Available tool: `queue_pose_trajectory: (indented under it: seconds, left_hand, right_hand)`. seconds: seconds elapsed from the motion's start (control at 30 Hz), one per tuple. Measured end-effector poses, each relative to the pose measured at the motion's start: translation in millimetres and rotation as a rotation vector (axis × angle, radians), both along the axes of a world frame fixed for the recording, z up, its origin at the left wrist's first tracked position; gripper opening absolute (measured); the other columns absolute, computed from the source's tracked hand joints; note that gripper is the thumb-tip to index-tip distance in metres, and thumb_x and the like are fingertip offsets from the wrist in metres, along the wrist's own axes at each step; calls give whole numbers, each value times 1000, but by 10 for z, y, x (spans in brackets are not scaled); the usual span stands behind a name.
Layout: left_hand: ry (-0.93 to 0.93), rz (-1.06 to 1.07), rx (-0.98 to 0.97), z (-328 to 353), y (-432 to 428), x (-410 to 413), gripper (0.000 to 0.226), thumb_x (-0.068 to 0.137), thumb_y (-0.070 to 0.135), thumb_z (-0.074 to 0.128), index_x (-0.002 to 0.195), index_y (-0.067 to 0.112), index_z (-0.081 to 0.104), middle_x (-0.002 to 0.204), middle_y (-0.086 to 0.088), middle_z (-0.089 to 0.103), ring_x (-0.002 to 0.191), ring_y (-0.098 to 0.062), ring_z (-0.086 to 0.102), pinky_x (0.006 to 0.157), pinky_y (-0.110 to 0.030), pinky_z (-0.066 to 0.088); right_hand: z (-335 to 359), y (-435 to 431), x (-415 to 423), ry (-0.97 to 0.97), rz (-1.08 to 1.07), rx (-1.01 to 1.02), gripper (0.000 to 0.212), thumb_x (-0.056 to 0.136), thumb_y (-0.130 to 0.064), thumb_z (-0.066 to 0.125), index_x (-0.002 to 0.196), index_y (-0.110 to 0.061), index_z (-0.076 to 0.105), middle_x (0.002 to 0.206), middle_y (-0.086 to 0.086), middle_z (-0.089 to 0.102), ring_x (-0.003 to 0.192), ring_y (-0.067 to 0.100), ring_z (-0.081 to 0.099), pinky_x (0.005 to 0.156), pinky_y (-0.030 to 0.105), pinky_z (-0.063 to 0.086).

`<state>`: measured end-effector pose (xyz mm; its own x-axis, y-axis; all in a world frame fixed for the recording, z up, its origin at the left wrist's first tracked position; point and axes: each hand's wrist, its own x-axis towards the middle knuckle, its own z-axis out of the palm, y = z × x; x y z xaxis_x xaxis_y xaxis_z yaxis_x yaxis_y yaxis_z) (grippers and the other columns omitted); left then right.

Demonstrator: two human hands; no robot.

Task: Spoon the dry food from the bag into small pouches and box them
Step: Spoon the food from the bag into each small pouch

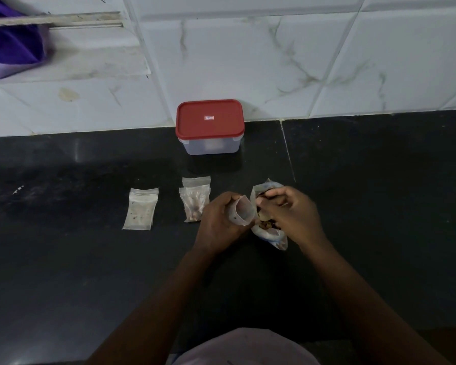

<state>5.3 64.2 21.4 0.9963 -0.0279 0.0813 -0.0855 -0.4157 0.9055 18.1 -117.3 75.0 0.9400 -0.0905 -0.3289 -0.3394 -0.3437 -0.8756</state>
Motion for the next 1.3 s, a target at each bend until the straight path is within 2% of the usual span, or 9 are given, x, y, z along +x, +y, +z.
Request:
queue_pose_trajectory:
  seconds: [0.17, 0.33, 0.47, 0.57, 0.63, 0.73, 0.87, 1.1, 1.3]
  left_hand:
    - [109, 40, -20, -81, -11, 8, 46, 73, 35, 90, 111, 26, 66, 104, 12, 68, 99, -2, 65, 81, -15, 53]
    - [232, 61, -7, -175, -65, 18, 48, 74, 36, 89, 115, 30, 63, 106, 14, 67, 98, 6, 63, 77, -8, 49]
    - [329, 19, -21, -259, -111, 31, 53, 75, 36, 89, 119, 31, 61, 114, 12, 65, 104, -2, 63, 86, -24, 55]
    - [402, -13, -35, -296, -144, 51, 68, 74, 37, 90, 133, 25, 57, 125, 10, 61, 112, -5, 60, 94, -28, 54]
    - [443, -24, -56, -313, -157, 75, 74, 72, 39, 90, 137, 22, 57, 127, 10, 62, 114, -5, 61, 94, -26, 53]
    - [473, -52, -79, -303, -165, 102, 61, 75, 35, 89, 129, 23, 62, 119, 10, 68, 107, -4, 64, 82, -17, 51]
    - [505, -64, -143, -309, -188, 126, 45, 77, 30, 88, 117, 24, 67, 110, 6, 73, 100, -7, 69, 84, -29, 57]
    - [563, -84, -310, -292, -245, 150, 44, 79, 16, 86, 119, 19, 67, 114, 0, 74, 105, -12, 71, 88, -30, 59]
    - [592, -68, -420, -383, -248, 159, 51, 80, 10, 84, 126, 9, 64, 121, -9, 73, 115, -25, 69, 102, -50, 55]
  right_hand:
    - [-93, -361, -39, -306, -224, -310, 33, 86, -30, 79, 112, -26, 59, 92, -6, 56, 80, 3, 55, 64, 21, 42]
    - [-219, -532, 15, 34, -225, -151, 44, 86, -43, 79, 120, -30, 56, 92, -9, 62, 83, 3, 60, 69, 25, 48]
    - [-398, -506, 21, 40, -66, -84, 15, 96, -36, 68, 110, -31, 71, 99, -10, 72, 94, 3, 67, 76, 23, 52]
    - [-408, -491, 0, -117, -27, -177, 15, 100, -32, 63, 110, -28, 73, 95, -11, 72, 87, -4, 66, 70, 11, 50]
    - [-408, -518, -13, -292, -27, -324, 17, 99, -28, 64, 113, -23, 73, 96, -11, 69, 85, -2, 64, 69, 12, 48]
    - [-454, -583, -25, -479, 62, -515, 19, 99, -29, 65, 115, -22, 74, 99, -9, 67, 89, 5, 59, 72, 21, 46]
    - [-497, -571, -18, -569, 151, -625, 21, 98, -30, 67, 116, -22, 75, 102, -6, 71, 95, 10, 59, 72, 25, 46]
    - [-628, -534, 45, -500, 223, -521, 21, 97, -26, 68, 116, -23, 75, 106, -8, 69, 101, 4, 54, 77, 17, 42]
    - [-598, -740, 86, -482, 301, -435, 27, 97, -35, 60, 114, -23, 77, 102, -9, 70, 99, 4, 57, 80, 22, 49]
